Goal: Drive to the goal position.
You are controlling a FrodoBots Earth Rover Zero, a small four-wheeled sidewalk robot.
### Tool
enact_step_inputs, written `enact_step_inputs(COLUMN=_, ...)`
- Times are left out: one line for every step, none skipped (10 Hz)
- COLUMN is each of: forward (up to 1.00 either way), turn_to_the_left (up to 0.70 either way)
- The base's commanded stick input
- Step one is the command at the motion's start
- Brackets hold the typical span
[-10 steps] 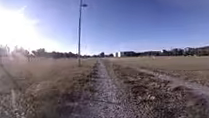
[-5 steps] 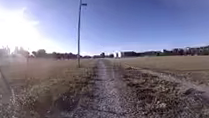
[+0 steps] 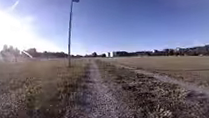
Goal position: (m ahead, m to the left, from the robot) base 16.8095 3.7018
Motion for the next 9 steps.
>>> enact_step_inputs(forward=0.50, turn_to_the_left=0.00)
enact_step_inputs(forward=0.50, turn_to_the_left=0.00)
enact_step_inputs(forward=0.50, turn_to_the_left=0.00)
enact_step_inputs(forward=0.50, turn_to_the_left=0.00)
enact_step_inputs(forward=0.50, turn_to_the_left=0.00)
enact_step_inputs(forward=0.50, turn_to_the_left=0.00)
enact_step_inputs(forward=0.50, turn_to_the_left=0.00)
enact_step_inputs(forward=0.50, turn_to_the_left=0.00)
enact_step_inputs(forward=0.50, turn_to_the_left=0.00)
